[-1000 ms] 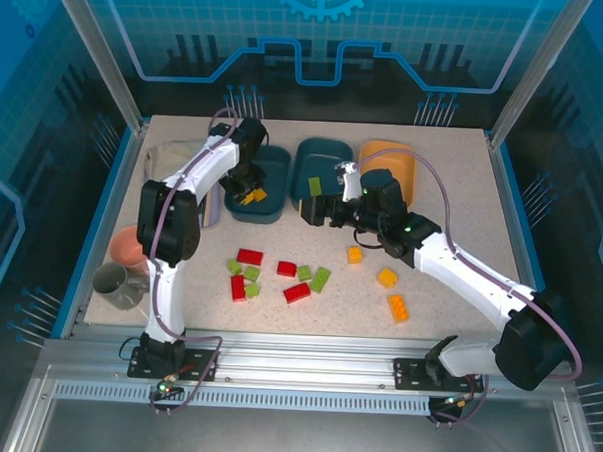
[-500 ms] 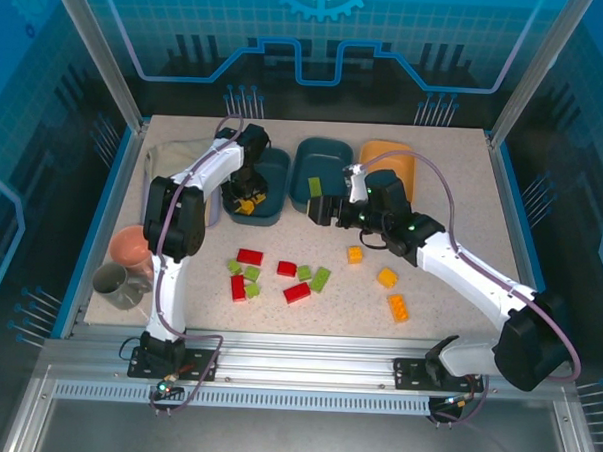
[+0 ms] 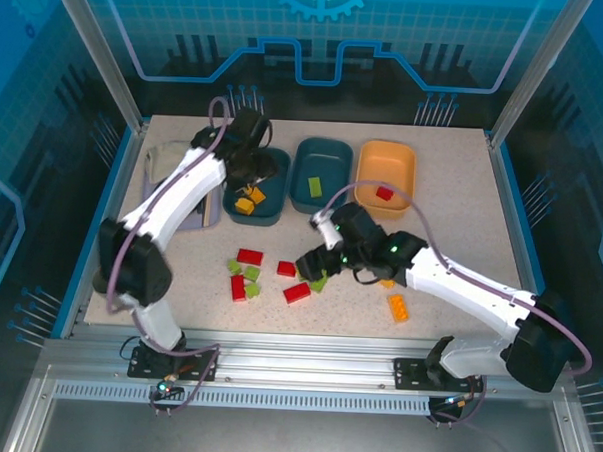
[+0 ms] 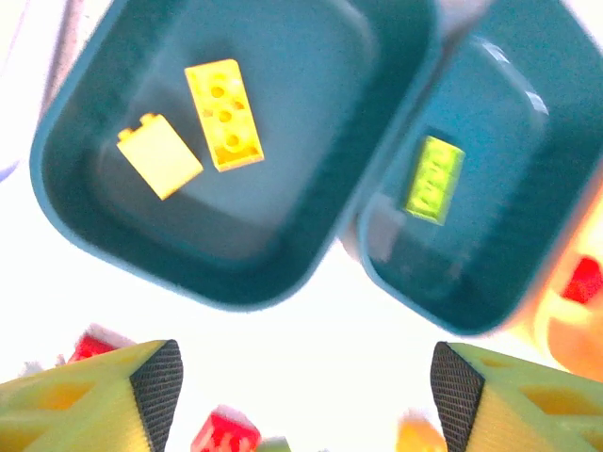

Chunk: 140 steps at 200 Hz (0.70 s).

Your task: Sort the legos into containers by color

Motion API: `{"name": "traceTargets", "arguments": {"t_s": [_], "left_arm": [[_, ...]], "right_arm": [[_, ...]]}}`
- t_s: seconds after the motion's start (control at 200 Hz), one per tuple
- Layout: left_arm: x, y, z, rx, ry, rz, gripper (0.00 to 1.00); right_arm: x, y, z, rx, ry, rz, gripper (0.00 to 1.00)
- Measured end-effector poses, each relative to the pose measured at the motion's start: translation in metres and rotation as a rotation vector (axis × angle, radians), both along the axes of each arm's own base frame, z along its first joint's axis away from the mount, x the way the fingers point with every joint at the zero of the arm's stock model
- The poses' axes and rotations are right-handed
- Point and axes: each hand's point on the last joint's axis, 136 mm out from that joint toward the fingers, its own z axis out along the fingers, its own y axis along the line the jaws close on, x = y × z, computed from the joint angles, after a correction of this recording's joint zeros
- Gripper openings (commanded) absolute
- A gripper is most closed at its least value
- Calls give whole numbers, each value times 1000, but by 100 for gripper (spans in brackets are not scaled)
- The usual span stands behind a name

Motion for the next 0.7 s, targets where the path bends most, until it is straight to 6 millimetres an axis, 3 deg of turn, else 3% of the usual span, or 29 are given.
{"name": "traceTargets", "arguments": {"t_s": [0.1, 0.24, 0.35, 0.435, 0.57, 0.7], "left_arm": [[-48, 6, 5, -38, -34, -31, 75], [-113, 30, -27, -50, 11, -17, 76], [-155, 42, -46, -90, 25, 6, 76], [-179, 50, -46, -145, -14, 29, 76], [-203, 57, -35, -225, -101, 51, 76], [-220, 62, -33, -260, -121, 71, 76]], "right_arm": [[-37, 15, -14, -86, -79, 236, 84], [-62, 25, -39, -205, -192, 522, 87], [-60, 25, -65, -292, -242, 669, 89], [-58, 24, -84, -346, -255, 758, 89], [-46, 27, -106, -403, -259, 841, 90], [-32, 38, -114, -420, -271, 875, 88]]}}
